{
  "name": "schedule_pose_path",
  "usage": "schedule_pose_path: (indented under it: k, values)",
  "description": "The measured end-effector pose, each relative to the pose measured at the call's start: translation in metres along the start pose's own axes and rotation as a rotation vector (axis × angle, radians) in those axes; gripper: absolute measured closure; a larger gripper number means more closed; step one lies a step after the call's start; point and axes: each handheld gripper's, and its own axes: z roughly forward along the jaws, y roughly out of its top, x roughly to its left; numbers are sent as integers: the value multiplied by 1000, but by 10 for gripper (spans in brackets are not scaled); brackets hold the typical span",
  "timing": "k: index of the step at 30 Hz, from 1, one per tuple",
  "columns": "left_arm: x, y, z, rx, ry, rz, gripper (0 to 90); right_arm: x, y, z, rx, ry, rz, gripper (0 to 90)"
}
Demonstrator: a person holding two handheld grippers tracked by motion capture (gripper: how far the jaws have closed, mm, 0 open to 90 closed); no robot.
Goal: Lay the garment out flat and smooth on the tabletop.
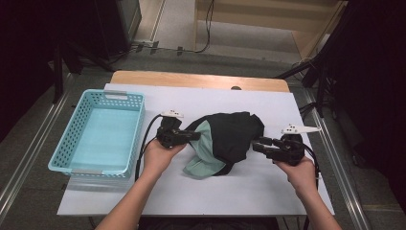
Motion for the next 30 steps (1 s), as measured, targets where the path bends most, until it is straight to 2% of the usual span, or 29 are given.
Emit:
schedule_pose_path:
  k: [9, 12, 21, 27, 30]
  values:
    - [14, -4, -6, 15, 38, -48, 864, -9, -6, 3, 16, -16, 22, 450]
    - [15, -6, -5, 36, 57, -39, 863, -12, -9, 11, 38, -27, 21, 438]
    - [12, -10, 1, 57, 30, -25, 861, -9, -11, 43, 89, -53, -8, 377]
    - [11, -11, 2, 63, 34, -19, 861, -7, -13, 57, 131, -80, -25, 366]
    - [11, -11, 2, 64, 37, -15, 861, -8, -13, 62, 133, -89, -19, 367]
